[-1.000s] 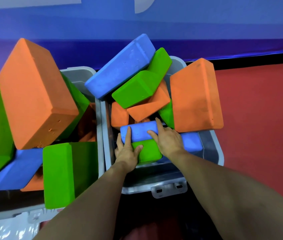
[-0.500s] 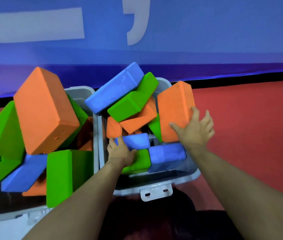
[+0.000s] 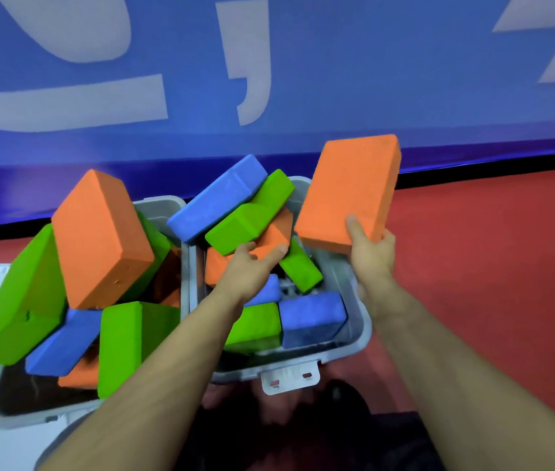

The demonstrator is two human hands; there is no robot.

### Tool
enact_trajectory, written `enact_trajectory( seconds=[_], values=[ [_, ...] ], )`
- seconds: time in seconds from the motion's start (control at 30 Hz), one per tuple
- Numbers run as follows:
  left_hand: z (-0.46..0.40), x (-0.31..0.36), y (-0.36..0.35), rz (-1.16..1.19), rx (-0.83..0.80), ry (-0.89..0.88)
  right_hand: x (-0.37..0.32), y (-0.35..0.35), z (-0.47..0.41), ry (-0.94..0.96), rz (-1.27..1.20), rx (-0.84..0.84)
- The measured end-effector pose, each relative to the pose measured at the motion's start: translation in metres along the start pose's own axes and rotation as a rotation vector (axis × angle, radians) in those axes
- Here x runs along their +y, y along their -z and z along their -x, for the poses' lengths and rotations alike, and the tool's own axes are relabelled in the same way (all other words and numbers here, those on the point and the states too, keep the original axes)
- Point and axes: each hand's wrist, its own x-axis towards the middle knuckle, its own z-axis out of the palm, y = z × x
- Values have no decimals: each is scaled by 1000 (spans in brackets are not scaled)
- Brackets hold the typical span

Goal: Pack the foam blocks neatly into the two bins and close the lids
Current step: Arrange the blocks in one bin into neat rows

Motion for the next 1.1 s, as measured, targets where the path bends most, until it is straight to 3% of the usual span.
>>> enact_trajectory(
  seconds=[0.07, 0.13, 0.3, 0.5, 0.67, 0.8, 0.93, 1.1],
  values=[
    [5, 7, 1, 111, -16, 3, -10, -8, 10, -71, -221, -105],
    [9, 16, 4, 237, -53, 22, -23, -18, 22, -90, -275, -225],
    [5, 29, 13, 543, -105, -29, -40, -41, 39, -28, -188, -518],
    [-16, 32, 38, 926, 46, -43, -32, -74, 44, 18, -37, -674],
    [-35, 32, 55, 990, 160, -43, -22, -69, 17, -39, -12, -511],
    [-48, 27, 70, 985, 234, -53, -2, -83, 9, -34, 156, -457],
    [-55, 24, 93, 1004, 303, -110, -2, -115, 2, 2, 55, -363],
    [-58, 19, 112, 1010, 426, -188, -2, -154, 12, 272, 210, -320]
  ],
)
